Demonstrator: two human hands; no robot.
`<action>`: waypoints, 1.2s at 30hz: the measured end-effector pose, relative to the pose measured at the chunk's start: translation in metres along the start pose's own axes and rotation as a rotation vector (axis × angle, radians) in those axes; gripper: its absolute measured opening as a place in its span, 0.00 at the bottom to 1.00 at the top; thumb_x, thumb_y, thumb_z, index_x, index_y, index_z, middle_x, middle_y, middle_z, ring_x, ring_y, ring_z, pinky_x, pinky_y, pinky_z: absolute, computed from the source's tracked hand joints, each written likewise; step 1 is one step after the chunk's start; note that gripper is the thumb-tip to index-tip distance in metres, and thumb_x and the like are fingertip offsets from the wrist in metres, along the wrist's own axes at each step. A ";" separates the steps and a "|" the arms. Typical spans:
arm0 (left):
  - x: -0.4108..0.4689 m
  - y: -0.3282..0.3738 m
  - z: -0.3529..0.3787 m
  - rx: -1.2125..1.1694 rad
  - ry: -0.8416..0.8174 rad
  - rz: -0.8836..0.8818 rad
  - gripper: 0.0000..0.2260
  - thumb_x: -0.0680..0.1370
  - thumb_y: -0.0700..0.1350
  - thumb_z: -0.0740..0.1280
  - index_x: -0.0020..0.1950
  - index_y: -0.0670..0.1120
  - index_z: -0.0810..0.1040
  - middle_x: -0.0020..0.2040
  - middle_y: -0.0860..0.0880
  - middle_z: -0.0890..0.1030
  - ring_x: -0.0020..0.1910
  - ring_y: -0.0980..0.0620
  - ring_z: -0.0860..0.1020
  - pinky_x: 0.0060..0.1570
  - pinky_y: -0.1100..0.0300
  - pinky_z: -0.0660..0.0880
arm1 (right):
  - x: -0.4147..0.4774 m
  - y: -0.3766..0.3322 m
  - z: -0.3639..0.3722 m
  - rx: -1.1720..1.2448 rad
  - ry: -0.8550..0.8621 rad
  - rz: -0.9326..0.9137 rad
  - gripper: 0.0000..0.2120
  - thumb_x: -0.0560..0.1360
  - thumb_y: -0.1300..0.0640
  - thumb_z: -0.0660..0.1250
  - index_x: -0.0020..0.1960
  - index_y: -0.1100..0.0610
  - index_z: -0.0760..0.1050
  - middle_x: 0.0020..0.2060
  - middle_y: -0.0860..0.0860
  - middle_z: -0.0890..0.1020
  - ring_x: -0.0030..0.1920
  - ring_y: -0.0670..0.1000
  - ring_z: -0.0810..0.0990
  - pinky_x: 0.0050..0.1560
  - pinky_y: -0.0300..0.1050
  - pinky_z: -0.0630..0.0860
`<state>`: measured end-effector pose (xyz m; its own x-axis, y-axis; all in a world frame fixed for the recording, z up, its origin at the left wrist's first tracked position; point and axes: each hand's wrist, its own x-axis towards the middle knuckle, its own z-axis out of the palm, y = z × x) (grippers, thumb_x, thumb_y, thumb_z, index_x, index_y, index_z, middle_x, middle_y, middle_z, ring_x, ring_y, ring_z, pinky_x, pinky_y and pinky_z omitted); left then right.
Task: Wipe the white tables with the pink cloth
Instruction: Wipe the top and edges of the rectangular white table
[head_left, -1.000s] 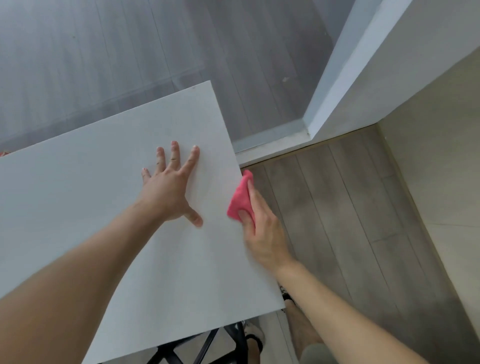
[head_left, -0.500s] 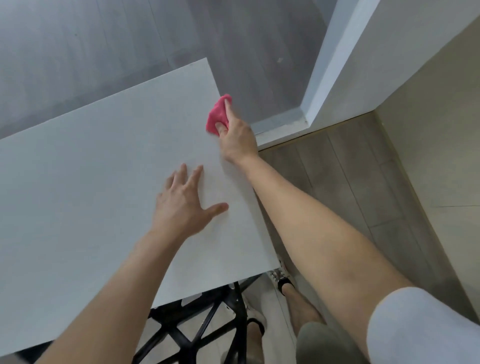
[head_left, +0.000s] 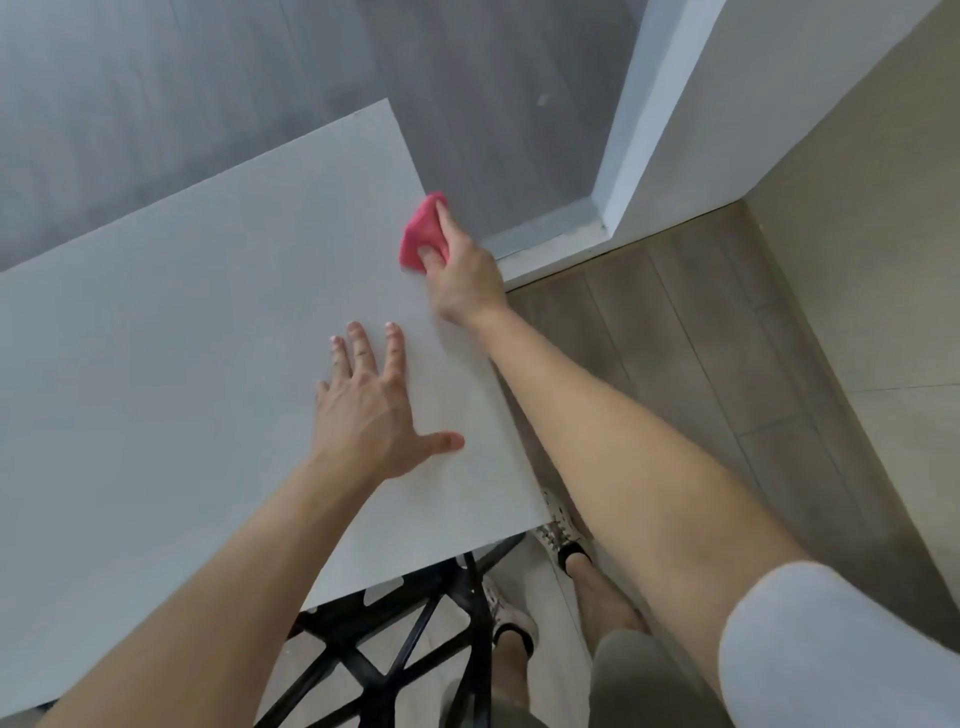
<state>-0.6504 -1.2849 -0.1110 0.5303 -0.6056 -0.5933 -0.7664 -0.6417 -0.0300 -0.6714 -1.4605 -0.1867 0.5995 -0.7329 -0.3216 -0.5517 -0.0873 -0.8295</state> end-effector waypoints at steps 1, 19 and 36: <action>0.000 -0.002 -0.002 0.001 -0.026 0.005 0.72 0.64 0.77 0.77 0.87 0.52 0.31 0.87 0.40 0.34 0.87 0.37 0.38 0.84 0.36 0.56 | 0.020 -0.011 -0.001 -0.026 -0.018 -0.002 0.32 0.88 0.52 0.64 0.88 0.50 0.57 0.75 0.58 0.78 0.73 0.64 0.77 0.69 0.50 0.70; -0.001 -0.003 -0.001 -0.020 -0.003 0.000 0.77 0.58 0.75 0.82 0.87 0.53 0.32 0.88 0.40 0.35 0.88 0.37 0.39 0.85 0.36 0.55 | -0.052 0.022 0.001 0.003 0.047 -0.005 0.30 0.87 0.54 0.66 0.87 0.54 0.61 0.70 0.59 0.82 0.69 0.62 0.80 0.67 0.50 0.72; -0.031 -0.015 0.008 -0.109 0.064 0.123 0.63 0.65 0.67 0.84 0.89 0.56 0.49 0.89 0.42 0.48 0.88 0.37 0.49 0.83 0.37 0.58 | -0.237 0.080 -0.018 -0.026 0.031 0.095 0.28 0.87 0.52 0.66 0.86 0.47 0.64 0.70 0.52 0.83 0.68 0.54 0.82 0.71 0.49 0.77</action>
<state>-0.6585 -1.2530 -0.0983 0.4598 -0.7090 -0.5347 -0.7846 -0.6063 0.1292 -0.8681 -1.3059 -0.1682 0.5256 -0.7591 -0.3840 -0.6204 -0.0333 -0.7835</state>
